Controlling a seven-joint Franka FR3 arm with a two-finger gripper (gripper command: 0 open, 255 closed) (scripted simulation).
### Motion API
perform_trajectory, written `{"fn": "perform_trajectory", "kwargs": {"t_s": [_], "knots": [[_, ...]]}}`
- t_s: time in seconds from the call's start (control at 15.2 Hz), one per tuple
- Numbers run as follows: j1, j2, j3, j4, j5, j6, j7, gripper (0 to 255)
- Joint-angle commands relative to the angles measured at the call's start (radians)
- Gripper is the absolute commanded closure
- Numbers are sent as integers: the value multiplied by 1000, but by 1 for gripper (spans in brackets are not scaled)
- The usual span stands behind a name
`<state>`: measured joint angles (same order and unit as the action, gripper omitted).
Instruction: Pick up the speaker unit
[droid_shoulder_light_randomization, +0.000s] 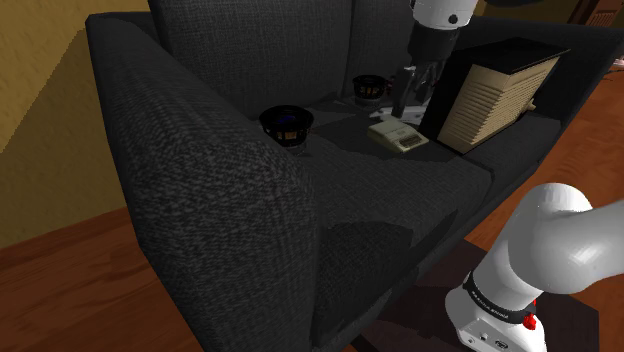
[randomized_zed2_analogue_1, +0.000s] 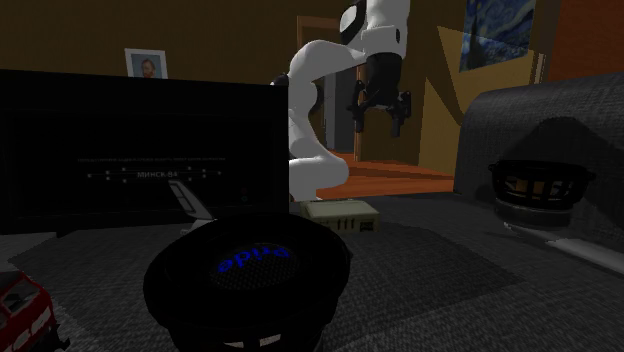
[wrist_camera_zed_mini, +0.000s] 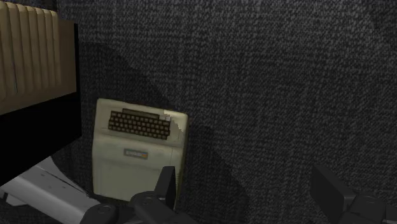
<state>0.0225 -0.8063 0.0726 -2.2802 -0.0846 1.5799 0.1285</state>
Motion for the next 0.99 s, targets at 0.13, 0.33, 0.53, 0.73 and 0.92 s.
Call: {"fn": "perform_trajectory", "kwargs": {"t_s": [0.13,0.33,0.53,0.73,0.92], "knots": [[-15,46,-46,32,3,29,-22,0],[-34,120,-115,86,14,69,-56,0],[-47,199,-185,148,36,102,-93,0],[-55,282,-254,217,70,127,-134,0],[-61,371,-325,295,117,144,-179,0]]}}
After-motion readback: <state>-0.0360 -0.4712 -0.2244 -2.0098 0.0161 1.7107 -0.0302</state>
